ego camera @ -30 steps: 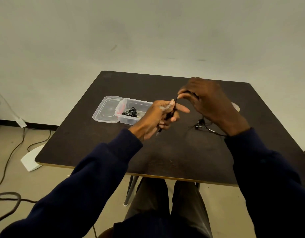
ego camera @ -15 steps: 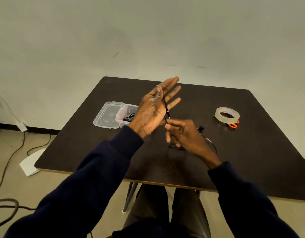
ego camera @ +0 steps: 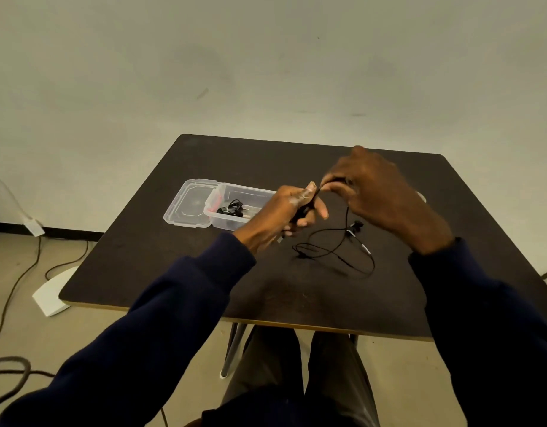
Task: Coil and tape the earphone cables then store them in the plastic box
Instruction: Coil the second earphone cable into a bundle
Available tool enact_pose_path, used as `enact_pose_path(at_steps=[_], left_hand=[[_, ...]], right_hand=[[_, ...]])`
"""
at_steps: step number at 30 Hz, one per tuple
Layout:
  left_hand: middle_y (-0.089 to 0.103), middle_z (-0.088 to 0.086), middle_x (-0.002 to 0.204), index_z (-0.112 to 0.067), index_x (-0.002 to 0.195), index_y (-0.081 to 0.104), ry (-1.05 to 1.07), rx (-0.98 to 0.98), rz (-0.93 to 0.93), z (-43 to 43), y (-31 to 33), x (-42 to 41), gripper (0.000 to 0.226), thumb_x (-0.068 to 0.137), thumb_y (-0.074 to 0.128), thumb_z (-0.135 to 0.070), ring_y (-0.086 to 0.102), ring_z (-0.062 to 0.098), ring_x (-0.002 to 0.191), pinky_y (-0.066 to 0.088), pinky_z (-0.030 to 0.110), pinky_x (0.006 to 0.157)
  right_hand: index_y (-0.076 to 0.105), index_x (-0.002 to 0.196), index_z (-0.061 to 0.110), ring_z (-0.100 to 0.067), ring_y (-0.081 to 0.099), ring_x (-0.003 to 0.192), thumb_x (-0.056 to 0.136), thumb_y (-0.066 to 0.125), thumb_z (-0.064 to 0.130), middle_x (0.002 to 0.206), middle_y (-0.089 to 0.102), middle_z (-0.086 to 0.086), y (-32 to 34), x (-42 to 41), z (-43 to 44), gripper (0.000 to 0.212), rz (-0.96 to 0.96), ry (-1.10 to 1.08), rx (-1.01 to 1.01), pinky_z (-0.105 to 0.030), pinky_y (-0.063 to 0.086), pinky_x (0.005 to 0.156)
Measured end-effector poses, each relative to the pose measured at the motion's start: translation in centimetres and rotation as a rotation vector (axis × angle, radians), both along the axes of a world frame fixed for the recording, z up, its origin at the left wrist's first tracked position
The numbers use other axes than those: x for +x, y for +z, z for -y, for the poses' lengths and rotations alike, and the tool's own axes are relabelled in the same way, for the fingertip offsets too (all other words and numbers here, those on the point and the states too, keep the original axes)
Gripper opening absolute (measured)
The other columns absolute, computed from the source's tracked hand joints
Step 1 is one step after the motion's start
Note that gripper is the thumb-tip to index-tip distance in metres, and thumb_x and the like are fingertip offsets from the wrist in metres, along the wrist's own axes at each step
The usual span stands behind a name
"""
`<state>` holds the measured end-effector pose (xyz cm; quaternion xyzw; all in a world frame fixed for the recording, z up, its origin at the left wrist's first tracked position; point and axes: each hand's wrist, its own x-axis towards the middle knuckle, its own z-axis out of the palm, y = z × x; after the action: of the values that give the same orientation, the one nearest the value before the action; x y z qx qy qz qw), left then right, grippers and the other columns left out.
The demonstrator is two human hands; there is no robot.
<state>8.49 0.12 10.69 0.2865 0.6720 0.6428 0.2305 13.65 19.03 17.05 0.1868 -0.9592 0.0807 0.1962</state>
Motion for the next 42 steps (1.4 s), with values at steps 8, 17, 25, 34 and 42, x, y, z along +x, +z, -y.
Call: enact_pose_path(at_steps=[8,17,25,34,42], left_hand=[[0.045,-0.007,0.054,-0.012,0.094,0.053,-0.318,0.554,0.57,0.4,2.7,0.6,0.041,0.115,0.021,-0.027,0.017,0.006,0.04,0.014,0.021,0.045],[0.072,0.01,0.119,-0.007,0.118,0.063,-0.096,0.904,0.691,0.9,4.8,-1.9,0.036,0.114,0.028,-0.015,0.071,0.021,0.099,0.052,0.025,0.087],[0.06,0.021,0.144,0.006,0.141,0.052,0.191,0.465,0.184,-0.4,1.4,-2.9,0.046,0.114,0.026,-0.021,0.059,0.031,0.134,0.038,0.046,0.121],[0.072,0.015,0.076,-0.002,0.105,0.071,-0.195,0.099,0.149,0.5,0.7,0.2,0.066,0.113,0.02,-0.044,0.044,0.01,0.036,0.044,0.026,0.045],[0.05,0.024,0.151,0.006,0.141,0.05,-0.337,0.669,0.453,0.6,3.3,0.4,0.05,0.114,0.02,-0.023,0.069,0.024,0.117,0.061,0.03,0.089]], right_hand=[[0.063,0.123,0.002,-0.016,0.064,0.061,0.101,0.064,0.013,0.094,0.067,-0.024,-5.1,-2.3,1.0,0.025,0.287,0.132,-1.188,-0.025,0.047,0.044],[0.064,0.114,0.011,-0.009,0.055,0.056,0.112,0.036,0.026,0.065,0.058,0.005,-10.3,1.0,4.3,0.032,0.369,0.084,-0.609,-0.032,0.049,0.06],[0.06,0.117,0.024,-0.023,0.07,0.087,0.105,0.04,0.041,0.099,0.071,-0.001,-4.7,3.9,3.8,0.029,0.266,-0.011,-0.022,-0.047,0.057,0.073],[0.077,0.102,0.018,-0.009,0.065,0.071,0.1,0.066,0.029,0.084,0.074,0.006,1.1,-0.4,-0.7,0.016,-0.081,0.046,-0.315,-0.03,0.052,0.067],[0.075,0.075,0.032,-0.01,0.06,0.051,0.104,0.056,0.007,0.061,0.068,-0.001,-6.9,-1.0,2.1,0.043,0.259,0.113,-0.826,-0.029,0.045,0.051]])
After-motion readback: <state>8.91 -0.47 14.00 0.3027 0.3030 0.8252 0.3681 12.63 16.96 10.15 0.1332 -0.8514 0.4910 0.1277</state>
